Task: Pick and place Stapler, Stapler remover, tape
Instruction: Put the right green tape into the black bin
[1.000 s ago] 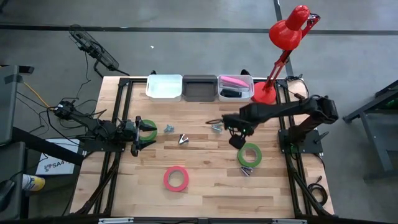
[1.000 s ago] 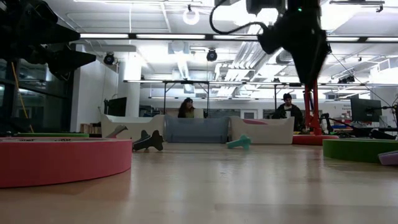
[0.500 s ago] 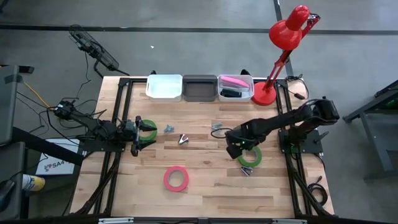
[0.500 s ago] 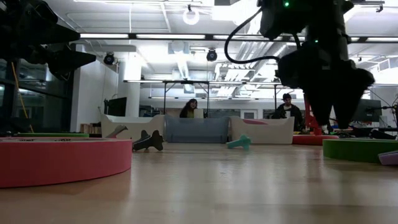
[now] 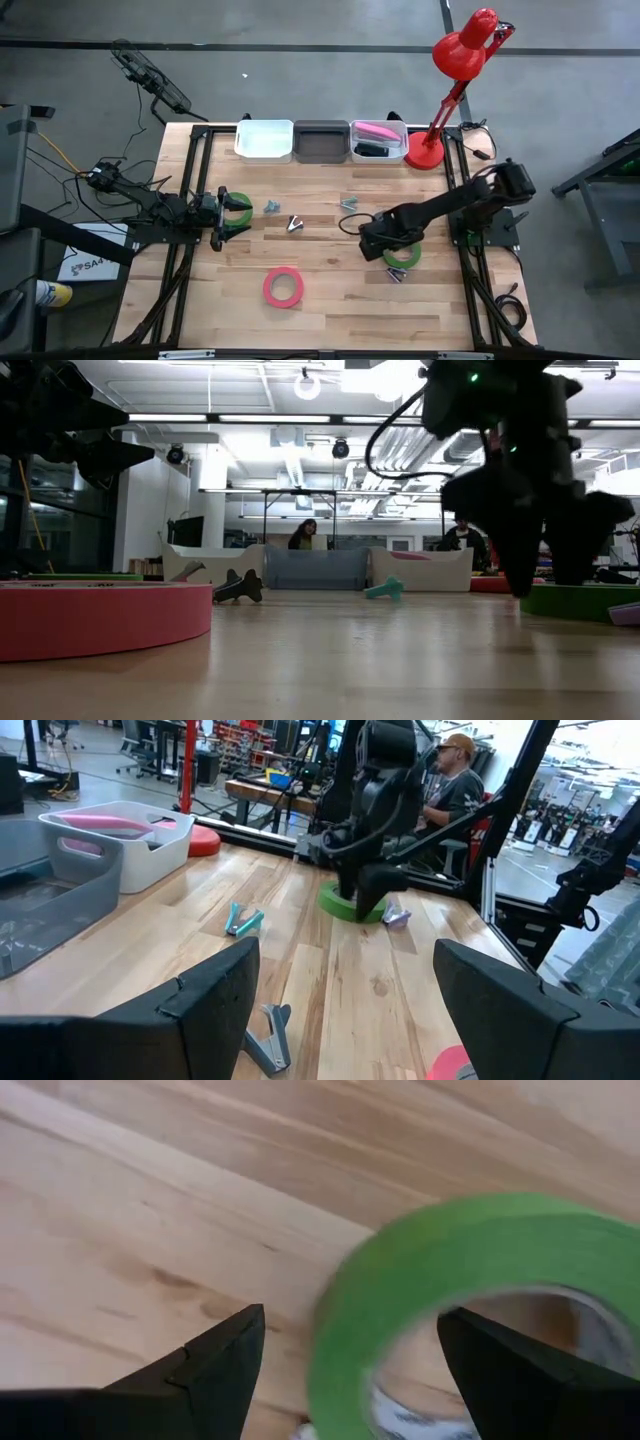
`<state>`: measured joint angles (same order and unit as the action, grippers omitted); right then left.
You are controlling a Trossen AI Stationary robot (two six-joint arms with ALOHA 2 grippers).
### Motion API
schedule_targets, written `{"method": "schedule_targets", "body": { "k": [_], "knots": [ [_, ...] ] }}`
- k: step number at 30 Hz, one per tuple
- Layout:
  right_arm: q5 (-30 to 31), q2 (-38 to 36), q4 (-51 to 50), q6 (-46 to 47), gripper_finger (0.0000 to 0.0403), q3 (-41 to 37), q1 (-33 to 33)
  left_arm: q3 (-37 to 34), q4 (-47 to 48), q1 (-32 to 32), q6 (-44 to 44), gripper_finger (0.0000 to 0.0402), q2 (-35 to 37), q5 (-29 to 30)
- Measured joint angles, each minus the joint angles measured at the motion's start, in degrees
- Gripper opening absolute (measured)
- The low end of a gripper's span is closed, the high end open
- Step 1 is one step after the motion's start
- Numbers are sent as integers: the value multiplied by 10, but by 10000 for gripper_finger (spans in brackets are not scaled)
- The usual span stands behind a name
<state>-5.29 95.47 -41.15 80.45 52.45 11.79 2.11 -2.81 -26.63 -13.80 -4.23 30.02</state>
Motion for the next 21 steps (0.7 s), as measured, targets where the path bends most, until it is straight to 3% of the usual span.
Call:
{"method": "schedule_targets", "body": {
  "k": [10,21],
  "knots": [
    [-11,37,9,3,277,4,0,0,0,0,0,296,0,0],
    [-9,37,-5,-19,180,2,0,0,0,0,0,296,0,0]
  ]
}}
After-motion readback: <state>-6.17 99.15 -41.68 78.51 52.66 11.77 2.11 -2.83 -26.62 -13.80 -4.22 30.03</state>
